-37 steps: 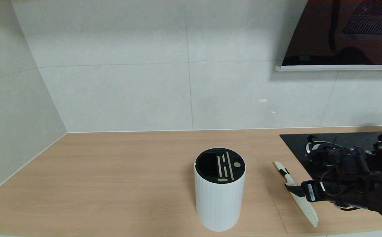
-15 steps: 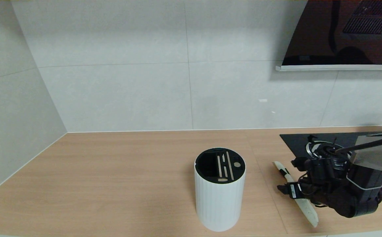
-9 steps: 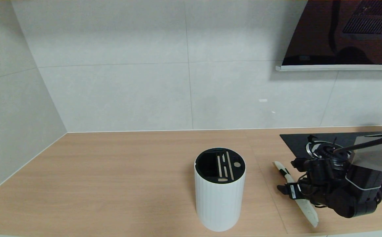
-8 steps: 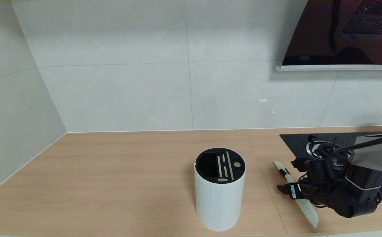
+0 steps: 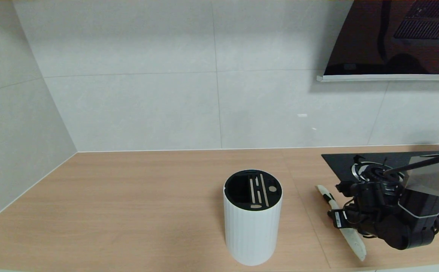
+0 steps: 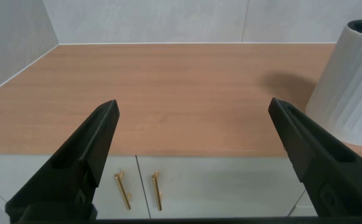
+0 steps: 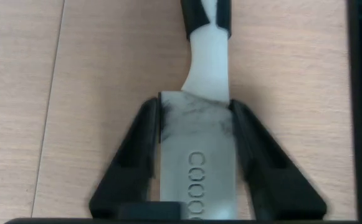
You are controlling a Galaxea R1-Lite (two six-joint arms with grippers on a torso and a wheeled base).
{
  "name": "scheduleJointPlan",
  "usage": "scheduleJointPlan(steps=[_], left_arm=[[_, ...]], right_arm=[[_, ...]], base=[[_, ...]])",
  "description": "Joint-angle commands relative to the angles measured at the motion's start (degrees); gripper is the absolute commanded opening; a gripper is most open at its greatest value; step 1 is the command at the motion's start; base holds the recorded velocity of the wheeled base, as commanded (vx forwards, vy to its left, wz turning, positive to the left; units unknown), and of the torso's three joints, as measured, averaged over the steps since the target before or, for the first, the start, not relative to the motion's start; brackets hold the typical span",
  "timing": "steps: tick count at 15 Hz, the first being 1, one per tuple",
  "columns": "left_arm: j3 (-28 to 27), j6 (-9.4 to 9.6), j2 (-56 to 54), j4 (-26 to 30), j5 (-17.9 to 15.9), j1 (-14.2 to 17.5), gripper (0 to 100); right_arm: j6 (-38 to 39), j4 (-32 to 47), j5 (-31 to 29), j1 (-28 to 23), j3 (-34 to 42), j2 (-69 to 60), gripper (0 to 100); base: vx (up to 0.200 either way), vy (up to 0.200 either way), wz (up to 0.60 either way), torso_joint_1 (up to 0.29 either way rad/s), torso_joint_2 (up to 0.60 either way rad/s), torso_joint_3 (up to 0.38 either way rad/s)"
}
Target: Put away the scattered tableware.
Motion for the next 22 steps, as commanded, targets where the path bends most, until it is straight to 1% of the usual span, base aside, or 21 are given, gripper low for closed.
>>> scheduleJointPlan(steps=[1, 4, 7, 10, 13, 15, 16, 17, 19, 20, 21, 22], left_arm=[[0.0, -0.02, 0.0, 0.02, 0.04, 0.02, 100], [0.0, -0.02, 0.0, -0.07, 0.04, 0.02, 100], [0.0, 0.07, 0.0, -0.07, 0.04, 0.02, 100], [0.0, 0.16, 0.0, -0.07, 0.04, 0.02, 100], [0.0, 0.42, 0.0, -0.07, -0.05, 0.02, 100], [-0.09, 0.25, 0.0, -0.25, -0.13, 0.02, 100], [-5.1, -1.95, 0.26, -0.77, -1.98, -0.15, 100], [-9.05, -3.97, 2.11, 0.81, -5.14, -0.94, 100], [-20.21, -3.88, 13.8, 5.38, -14.64, -3.23, 100], [-27.25, -3.97, 21.62, 5.47, -19.65, -3.67, 100], [-33.93, -3.97, 29.71, 5.47, -23.43, -3.67, 100], [-39.81, -3.97, 36.91, 5.47, -26.24, -3.67, 100]], right_arm=[[0.09, 0.06, -0.04, 0.04, 0.03, -0.34, 0], [0.26, 0.15, -0.13, 0.04, 0.55, -3.5, 0], [0.7, 0.5, -0.04, 0.4, 3.63, -12.91, 0], [0.7, 0.68, -0.13, 1.89, 5.91, -20.38, 0], [1.14, 4.98, -0.13, 4.35, 6.71, -28.9, 0], [2.2, 7.27, -0.21, 6.02, 6.79, -33.39, 0], [2.64, 9.64, -0.57, 7.69, 6.62, -38.22, 0], [2.64, 11.84, -0.92, 9.1, 6.18, -41.3, 0], [2.55, 15.44, -0.92, 10.94, 2.49, -45.6, 0], [2.55, 17.9, -0.92, 11.73, -1.12, -46.48, 0], [2.55, 21.16, -0.92, 12.79, -4.98, -47.01, 0], [2.55, 23.88, -0.83, 14.02, -8.32, -47.27, 0]], base=[[0.0, 0.0, 0.0, 0.0, 0.0, 0.0], [0.0, 0.0, 0.0, 0.0, 0.0, 0.0], [0.0, 0.0, 0.0, 0.0, 0.0, 0.0], [0.0, 0.0, 0.0, 0.0, 0.0, 0.0], [0.0, 0.0, 0.0, 0.0, 0.0, 0.0], [0.0, 0.0, 0.0, 0.0, 0.0, 0.0], [0.0, 0.0, 0.0, 0.0, 0.0, 0.0], [0.0, 0.0, 0.0, 0.0, 0.0, 0.0], [0.0, 0.0, 0.0, 0.0, 0.0, 0.0], [0.0, 0.0, 0.0, 0.0, 0.0, 0.0], [0.0, 0.0, 0.0, 0.0, 0.0, 0.0], [0.0, 0.0, 0.0, 0.0, 0.0, 0.0]])
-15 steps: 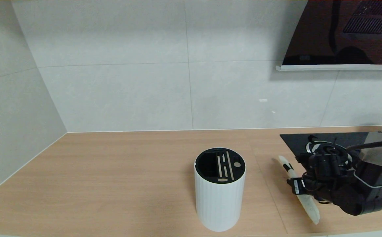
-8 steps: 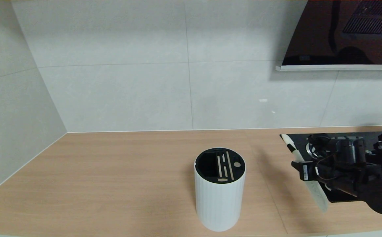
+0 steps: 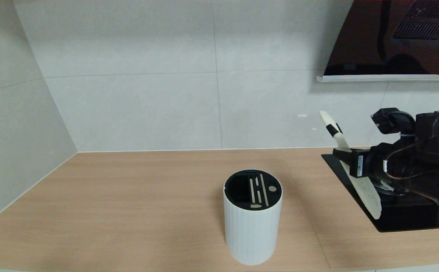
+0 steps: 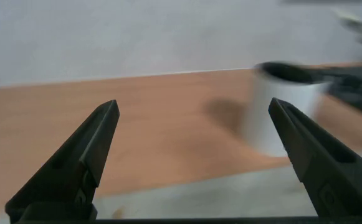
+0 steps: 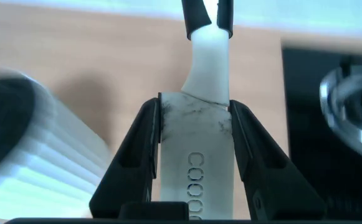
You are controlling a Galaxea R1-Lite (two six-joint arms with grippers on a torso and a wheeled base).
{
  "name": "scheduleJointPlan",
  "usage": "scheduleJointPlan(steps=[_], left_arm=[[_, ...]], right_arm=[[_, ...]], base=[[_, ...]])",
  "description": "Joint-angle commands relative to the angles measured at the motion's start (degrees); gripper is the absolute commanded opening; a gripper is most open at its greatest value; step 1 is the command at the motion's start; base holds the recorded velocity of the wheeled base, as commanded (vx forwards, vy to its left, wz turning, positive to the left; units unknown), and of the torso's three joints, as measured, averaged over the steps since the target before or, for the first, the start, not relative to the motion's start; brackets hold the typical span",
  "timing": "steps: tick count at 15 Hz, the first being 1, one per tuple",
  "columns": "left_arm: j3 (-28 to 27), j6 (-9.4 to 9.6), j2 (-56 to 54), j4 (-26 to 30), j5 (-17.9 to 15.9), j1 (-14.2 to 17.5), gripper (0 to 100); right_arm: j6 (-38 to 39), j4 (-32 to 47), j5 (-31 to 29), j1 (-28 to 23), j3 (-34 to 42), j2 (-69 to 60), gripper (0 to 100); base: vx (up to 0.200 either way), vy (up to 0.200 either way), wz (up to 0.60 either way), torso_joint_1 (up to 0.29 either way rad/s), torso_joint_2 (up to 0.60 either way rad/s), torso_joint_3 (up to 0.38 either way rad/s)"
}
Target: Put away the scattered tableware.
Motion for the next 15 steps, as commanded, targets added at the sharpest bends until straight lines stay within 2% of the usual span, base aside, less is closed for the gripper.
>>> scheduleJointPlan(steps=[1, 2, 3, 4, 5, 6, 7, 8, 9, 10, 11, 12, 14, 15], left_arm=[[-19.31, -0.39, 25.85, 1.16, -10.39, -1.37, 100], [-21.68, -0.57, 30.33, 0.9, -11.88, -1.9, 100], [-24.06, -3.03, 38.07, -0.77, -12.41, -5.15, 100], [-24.14, -3.47, 38.86, -1.21, -12.41, -5.68, 100], [-22.03, -11.9, 46.15, -11.32, -12.41, -12.53, 100], [-20.28, -16.56, 49.23, -17.91, -12.32, -15.61, 100], [-19.22, -19.99, 51.52, -23.01, -12.23, -17.28, 100], [-18.52, -24.91, 55.38, -30.04, -12.23, -19.12, 100], [-18.17, -26.14, 56.53, -31.97, -12.23, -20.0, 100], [-17.29, -28.34, 58.9, -35.4, -12.23, -21.5, 100], [-15.27, -32.12, 64.08, -41.38, -12.23, -24.57, 100], [-15.0, -34.76, 67.07, -45.33, -11.7, -25.89, 100], [-15.53, -41.26, 71.64, -50.6, -7.57, -28.97, 100], [-15.79, -41.96, 72.96, -51.75, -5.82, -29.67, 100]], right_arm=[[-0.02, 3.49, 0.16, 3.58, -6.77, -3.08, 0], [-0.02, 3.84, 0.07, 5.16, -8.17, -3.0, 0], [0.07, 3.84, -0.02, 8.33, -8.79, -3.0, 0], [0.07, 3.84, -0.1, 8.68, -8.79, -3.0, 0], [0.07, 3.84, -0.1, 12.63, -8.79, -2.64, 0], [0.15, 3.84, -0.37, 14.3, -8.61, -2.2, 0], [0.33, 3.84, -0.81, 15.97, -8.53, -2.03, 0], [1.21, 3.84, -1.25, 18.43, -8.35, -1.85, 0], [1.56, 3.84, -1.16, 19.49, -8.35, -1.85, 0], [2.35, 3.84, -1.16, 21.6, -8.88, -1.15, 0], [4.11, 3.14, -1.77, 23.79, -8.88, 1.66, 0], [4.28, 2.44, -3.09, 24.94, -8.7, 2.28, 0], [4.28, -0.2, -4.15, 26.69, -8.09, 2.72, 0], [4.28, -0.46, -4.15, 27.31, -7.91, 2.72, 0]], base=[[0.0, 0.0, 0.0, 0.0, 0.0, 0.0], [0.0, 0.0, 0.0, 0.0, 0.0, 0.0], [0.0, 0.0, 0.0, 0.0, 0.0, 0.0], [0.0, 0.0, 0.0, 0.0, 0.0, 0.0], [0.0, 0.0, 0.0, 0.0, 0.0, 0.0], [0.0, 0.0, 0.0, 0.0, 0.0, 0.0], [0.0, 0.0, 0.0, 0.0, 0.0, 0.0], [0.0, 0.0, 0.0, 0.0, 0.0, 0.0], [0.0, 0.0, 0.0, 0.0, 0.0, 0.0], [0.0, 0.0, 0.0, 0.0, 0.0, 0.0], [0.0, 0.0, 0.0, 0.0, 0.0, 0.0], [0.0, 0.0, 0.0, 0.0, 0.0, 0.0], [0.0, 0.0, 0.0, 0.0, 0.0, 0.0], [0.0, 0.0, 0.0, 0.0, 0.0, 0.0]])
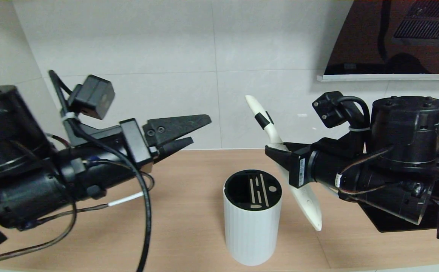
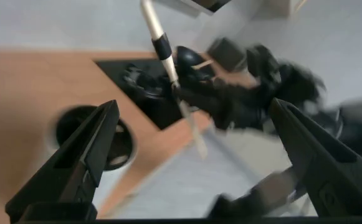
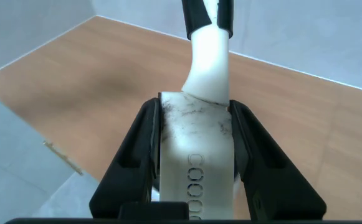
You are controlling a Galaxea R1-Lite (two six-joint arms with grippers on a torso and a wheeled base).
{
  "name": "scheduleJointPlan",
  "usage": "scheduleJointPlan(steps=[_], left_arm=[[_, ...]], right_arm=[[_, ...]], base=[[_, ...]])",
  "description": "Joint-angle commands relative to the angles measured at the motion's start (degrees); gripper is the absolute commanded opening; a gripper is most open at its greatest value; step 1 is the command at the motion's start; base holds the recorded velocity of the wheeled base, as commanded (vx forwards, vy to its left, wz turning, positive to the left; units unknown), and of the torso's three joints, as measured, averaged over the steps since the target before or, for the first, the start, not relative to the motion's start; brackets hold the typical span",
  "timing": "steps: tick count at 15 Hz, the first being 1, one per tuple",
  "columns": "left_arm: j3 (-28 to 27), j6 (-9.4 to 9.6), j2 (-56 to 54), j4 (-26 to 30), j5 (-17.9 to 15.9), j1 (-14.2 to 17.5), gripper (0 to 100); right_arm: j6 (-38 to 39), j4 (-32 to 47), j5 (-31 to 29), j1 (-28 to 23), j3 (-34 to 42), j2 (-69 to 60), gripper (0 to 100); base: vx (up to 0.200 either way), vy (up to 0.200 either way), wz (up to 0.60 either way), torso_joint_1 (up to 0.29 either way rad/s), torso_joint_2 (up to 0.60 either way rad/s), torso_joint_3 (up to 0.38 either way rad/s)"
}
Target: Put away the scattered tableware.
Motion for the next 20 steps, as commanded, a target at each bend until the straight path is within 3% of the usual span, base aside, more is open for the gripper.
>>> scheduleJointPlan(steps=[1, 8, 20], left_arm=[[-0.33, -1.08, 8.39, -2.88, 3.51, -3.47, 100], [-0.68, -1.16, 13.31, -11.05, 11.42, -8.48, 100], [-0.68, -1.16, 14.98, -15.8, 11.77, -8.56, 100]], right_arm=[[-0.01, -0.21, -0.1, 1.81, 0.37, 1.07, 0], [0.87, -3.29, -0.19, 5.24, 1.51, 1.69, 0], [3.95, -3.81, 0.16, 10.16, 1.95, 1.6, 0]], base=[[0.0, 0.0, 0.0, 0.0, 0.0, 0.0], [0.0, 0.0, 0.0, 0.0, 0.0, 0.0], [0.0, 0.0, 0.0, 0.0, 0.0, 0.0]])
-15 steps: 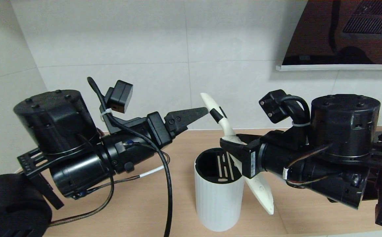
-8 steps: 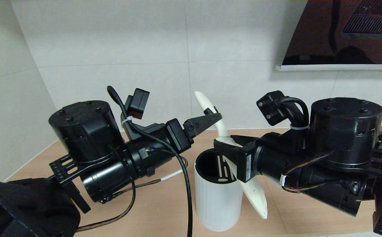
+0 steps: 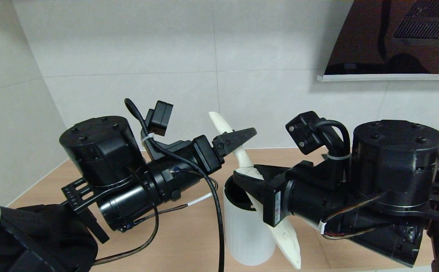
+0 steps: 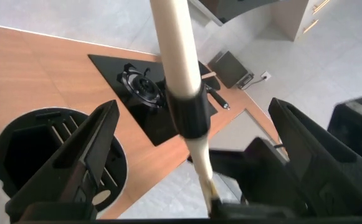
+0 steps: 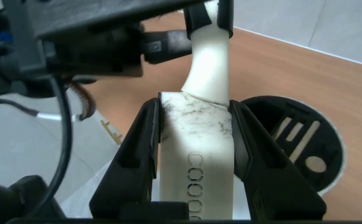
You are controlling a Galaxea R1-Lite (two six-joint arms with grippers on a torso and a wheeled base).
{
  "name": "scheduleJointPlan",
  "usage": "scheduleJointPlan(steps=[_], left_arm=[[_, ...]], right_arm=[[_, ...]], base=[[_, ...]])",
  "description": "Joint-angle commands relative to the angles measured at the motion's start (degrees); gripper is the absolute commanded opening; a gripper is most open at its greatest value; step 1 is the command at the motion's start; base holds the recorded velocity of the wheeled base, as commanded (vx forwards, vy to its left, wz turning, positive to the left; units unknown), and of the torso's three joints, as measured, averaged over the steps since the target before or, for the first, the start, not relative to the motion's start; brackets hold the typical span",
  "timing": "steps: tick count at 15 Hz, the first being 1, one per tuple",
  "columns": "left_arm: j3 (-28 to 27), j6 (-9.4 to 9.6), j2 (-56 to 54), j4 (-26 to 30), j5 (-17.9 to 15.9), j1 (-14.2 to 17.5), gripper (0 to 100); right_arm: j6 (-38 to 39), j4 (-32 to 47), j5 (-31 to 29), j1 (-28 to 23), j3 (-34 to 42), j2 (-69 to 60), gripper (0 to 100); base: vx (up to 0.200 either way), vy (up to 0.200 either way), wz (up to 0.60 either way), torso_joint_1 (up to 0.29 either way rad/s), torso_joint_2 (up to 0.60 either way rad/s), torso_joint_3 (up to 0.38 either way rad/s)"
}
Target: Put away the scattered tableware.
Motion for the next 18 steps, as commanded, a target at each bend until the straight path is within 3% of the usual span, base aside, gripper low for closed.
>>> scheduleJointPlan(steps=[1, 6, 7, 18], left_arm=[[0.1, -0.01, -0.21, -0.46, -0.02, -0.01, 100], [0.28, 0.17, -0.03, -0.82, 0.16, -0.09, 100], [0.28, 0.17, 0.05, -0.82, 0.25, -0.09, 0], [0.01, -0.09, 0.41, -0.73, -0.19, -0.09, 0]], right_arm=[[-0.01, -0.01, -0.01, 0.13, 0.25, 0.11, 0], [-0.01, -0.01, 0.08, 0.22, 0.6, 0.2, 0], [-0.01, -0.01, 0.08, 0.22, 0.6, 0.2, 0], [-0.01, -0.1, -0.01, 0.13, 0.69, -0.32, 0]], base=[[0.0, 0.0, 0.0, 0.0, 0.0, 0.0], [0.0, 0.0, 0.0, 0.0, 0.0, 0.0], [0.0, 0.0, 0.0, 0.0, 0.0, 0.0], [0.0, 0.0, 0.0, 0.0, 0.0, 0.0]])
